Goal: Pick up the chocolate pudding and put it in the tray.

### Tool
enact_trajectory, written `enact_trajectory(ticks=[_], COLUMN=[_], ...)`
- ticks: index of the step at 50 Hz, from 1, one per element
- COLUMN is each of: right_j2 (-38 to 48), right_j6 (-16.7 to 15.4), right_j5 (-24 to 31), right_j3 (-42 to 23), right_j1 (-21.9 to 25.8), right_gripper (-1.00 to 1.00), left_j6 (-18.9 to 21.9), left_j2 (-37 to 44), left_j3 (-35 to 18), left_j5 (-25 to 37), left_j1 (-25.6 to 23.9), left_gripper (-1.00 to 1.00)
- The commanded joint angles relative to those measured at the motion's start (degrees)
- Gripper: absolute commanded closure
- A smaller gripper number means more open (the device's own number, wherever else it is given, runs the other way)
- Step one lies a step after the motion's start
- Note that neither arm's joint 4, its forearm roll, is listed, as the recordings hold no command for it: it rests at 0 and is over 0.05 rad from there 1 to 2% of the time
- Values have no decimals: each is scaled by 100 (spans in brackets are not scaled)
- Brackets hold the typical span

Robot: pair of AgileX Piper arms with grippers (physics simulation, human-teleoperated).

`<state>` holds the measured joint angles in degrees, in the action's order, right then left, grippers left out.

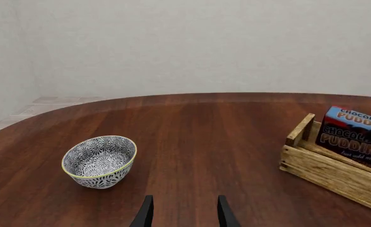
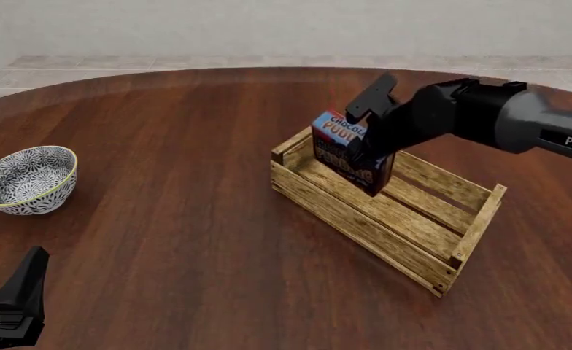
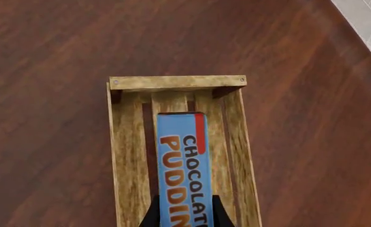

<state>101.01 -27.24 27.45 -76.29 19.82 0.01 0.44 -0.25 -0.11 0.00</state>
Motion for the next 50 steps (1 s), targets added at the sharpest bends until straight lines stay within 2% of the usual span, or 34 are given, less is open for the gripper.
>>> enact_trajectory(ticks=[1, 50], right_j2=[63, 297], right_j6=[133, 427], right_j5=[-130, -695], right_j3=[101, 501], right_j1=[8, 74], right_gripper=[100, 100], left_j6=[0, 0], left_j2=[0, 0], left_j3=[0, 0], left_j5=[0, 0], left_j1=[0, 0], left_gripper=[-100, -100])
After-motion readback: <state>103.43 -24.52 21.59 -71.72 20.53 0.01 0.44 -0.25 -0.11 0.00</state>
